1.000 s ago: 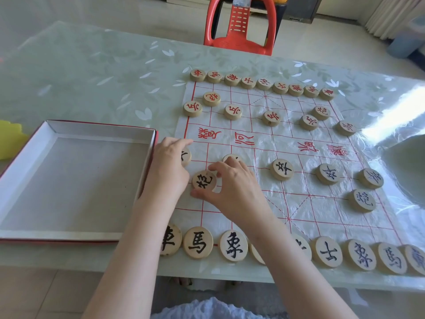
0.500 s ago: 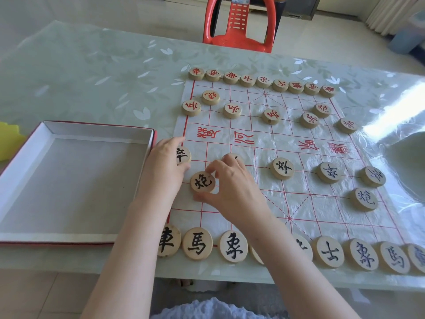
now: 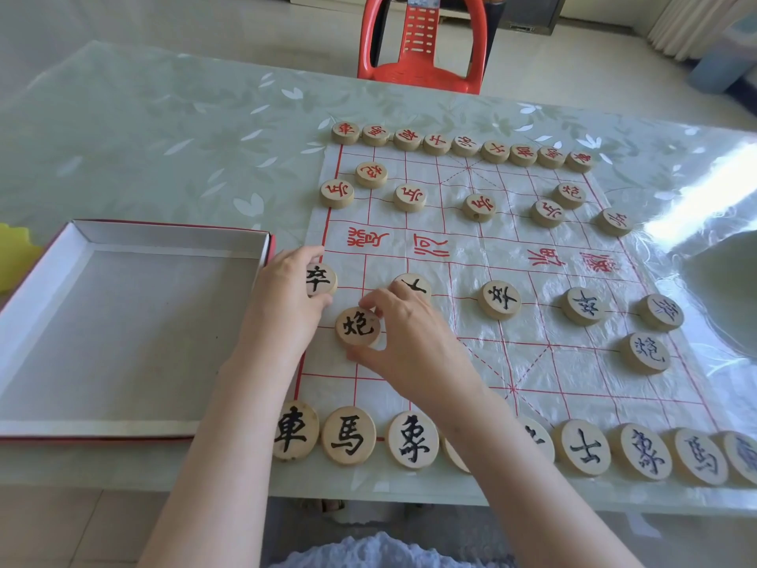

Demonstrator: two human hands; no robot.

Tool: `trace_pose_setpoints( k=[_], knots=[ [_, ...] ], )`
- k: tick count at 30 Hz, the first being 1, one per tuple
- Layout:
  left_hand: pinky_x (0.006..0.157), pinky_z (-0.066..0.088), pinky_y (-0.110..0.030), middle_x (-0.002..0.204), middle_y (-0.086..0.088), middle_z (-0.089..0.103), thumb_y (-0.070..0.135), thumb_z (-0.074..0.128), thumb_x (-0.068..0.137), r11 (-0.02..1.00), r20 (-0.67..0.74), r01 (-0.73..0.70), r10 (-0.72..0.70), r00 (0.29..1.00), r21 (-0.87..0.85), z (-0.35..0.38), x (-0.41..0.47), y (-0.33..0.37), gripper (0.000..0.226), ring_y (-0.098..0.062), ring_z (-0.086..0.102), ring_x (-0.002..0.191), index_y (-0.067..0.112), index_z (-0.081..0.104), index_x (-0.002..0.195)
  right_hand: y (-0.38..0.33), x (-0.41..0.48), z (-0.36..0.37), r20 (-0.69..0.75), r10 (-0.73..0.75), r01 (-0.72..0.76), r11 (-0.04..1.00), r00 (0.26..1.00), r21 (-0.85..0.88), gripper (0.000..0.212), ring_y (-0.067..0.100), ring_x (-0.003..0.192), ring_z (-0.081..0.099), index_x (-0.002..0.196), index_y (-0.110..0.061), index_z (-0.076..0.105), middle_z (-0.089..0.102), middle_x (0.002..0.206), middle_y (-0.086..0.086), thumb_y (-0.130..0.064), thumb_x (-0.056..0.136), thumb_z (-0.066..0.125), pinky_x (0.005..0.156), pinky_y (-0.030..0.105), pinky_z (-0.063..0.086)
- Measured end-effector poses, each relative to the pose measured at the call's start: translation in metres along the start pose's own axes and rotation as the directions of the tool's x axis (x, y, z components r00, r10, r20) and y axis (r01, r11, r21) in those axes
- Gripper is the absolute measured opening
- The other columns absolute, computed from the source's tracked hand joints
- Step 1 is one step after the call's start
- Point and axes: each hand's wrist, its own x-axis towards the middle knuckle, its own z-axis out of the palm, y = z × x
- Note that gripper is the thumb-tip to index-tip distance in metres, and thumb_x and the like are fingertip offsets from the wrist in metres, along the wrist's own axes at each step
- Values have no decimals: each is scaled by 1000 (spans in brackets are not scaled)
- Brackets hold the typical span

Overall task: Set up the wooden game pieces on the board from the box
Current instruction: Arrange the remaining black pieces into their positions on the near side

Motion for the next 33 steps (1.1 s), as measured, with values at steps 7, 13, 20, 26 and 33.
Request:
trace_pose_setpoints(
  k=[7,13,20,26,33],
  knots=[
    [96,36,-24,125,-2,57,1,70,75,1000,27,1,-1,1000,-23,-2,0,1,62,-18,51,117,18,49,131,-2,1,2,-14,29,-29,1000,999,-10,56,17,107,45,116,-14,50,47,113,0,-46,75,70,88,24,36],
    [102,35,-28,127,-4,56,2,70,75,1000,31,7,-6,1000,-18,-1,0,0,60,-19,49,120,16,50,130,-2,1,1,-6,39,-39,999,999,8,57,17,106,45,116,-14,50,47,112,0,-46,74,70,85,24,36],
    [101,34,-28,127,-3,56,2,69,76,1000,31,0,0,1000,-2,-1,-1,1,61,-19,48,120,16,48,132,-2,1,2,-19,34,-34,999,999,-5,56,17,105,46,115,-13,50,46,112,0,-46,74,70,85,25,37],
    [101,34,-27,128,-3,55,3,69,77,1000,38,9,-10,999,10,-1,-1,1,60,-19,48,121,16,48,131,-1,1,3,-29,31,-32,999,999,-21,55,18,105,45,114,-13,49,46,112,1,-47,75,69,84,25,35],
    [101,36,-30,128,-5,55,4,69,77,999,41,5,-7,999,36,-2,-2,1,59,-21,48,120,16,48,131,0,1,5,-40,39,-39,999,998,-11,56,19,105,45,115,-13,49,46,112,1,-46,75,70,85,26,36]
  ],
)
